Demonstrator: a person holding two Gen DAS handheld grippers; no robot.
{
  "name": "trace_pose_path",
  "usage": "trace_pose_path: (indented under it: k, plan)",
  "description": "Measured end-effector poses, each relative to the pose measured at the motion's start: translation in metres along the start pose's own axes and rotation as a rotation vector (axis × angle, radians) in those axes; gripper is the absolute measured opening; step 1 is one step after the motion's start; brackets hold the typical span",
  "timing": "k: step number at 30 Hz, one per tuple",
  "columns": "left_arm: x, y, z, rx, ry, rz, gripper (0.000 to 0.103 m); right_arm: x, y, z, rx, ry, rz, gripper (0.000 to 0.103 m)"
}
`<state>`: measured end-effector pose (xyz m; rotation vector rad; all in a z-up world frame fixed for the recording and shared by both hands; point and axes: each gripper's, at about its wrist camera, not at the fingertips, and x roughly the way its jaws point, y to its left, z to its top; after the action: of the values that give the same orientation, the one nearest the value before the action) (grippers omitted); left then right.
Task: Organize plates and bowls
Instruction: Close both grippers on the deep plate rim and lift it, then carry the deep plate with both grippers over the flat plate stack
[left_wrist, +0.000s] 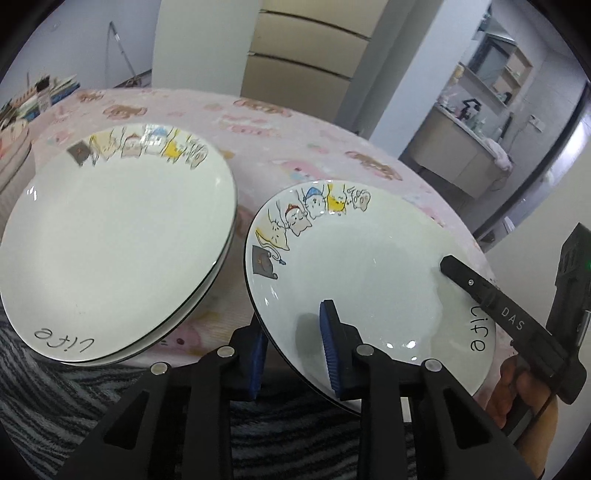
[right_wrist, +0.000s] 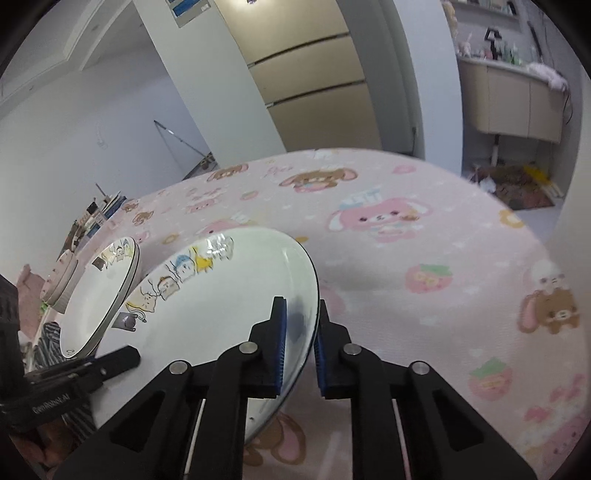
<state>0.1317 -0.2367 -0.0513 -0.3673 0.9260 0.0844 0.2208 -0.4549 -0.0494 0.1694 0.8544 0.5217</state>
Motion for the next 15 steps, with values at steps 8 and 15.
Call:
trace_pose_path:
  k: [8,15]
  plan:
    - [-0.035,-0.001,0.01,0.049,-0.079,-0.068,0.029,-0.04,0.018,0.007,-0.016,-0.113,-0.038,0.013]
    - [-0.085,0.021,0.034,0.165,-0.149,-0.065,0.029,-0.059,0.063,0.025,-0.042,-0.191,-0.026,0.013]
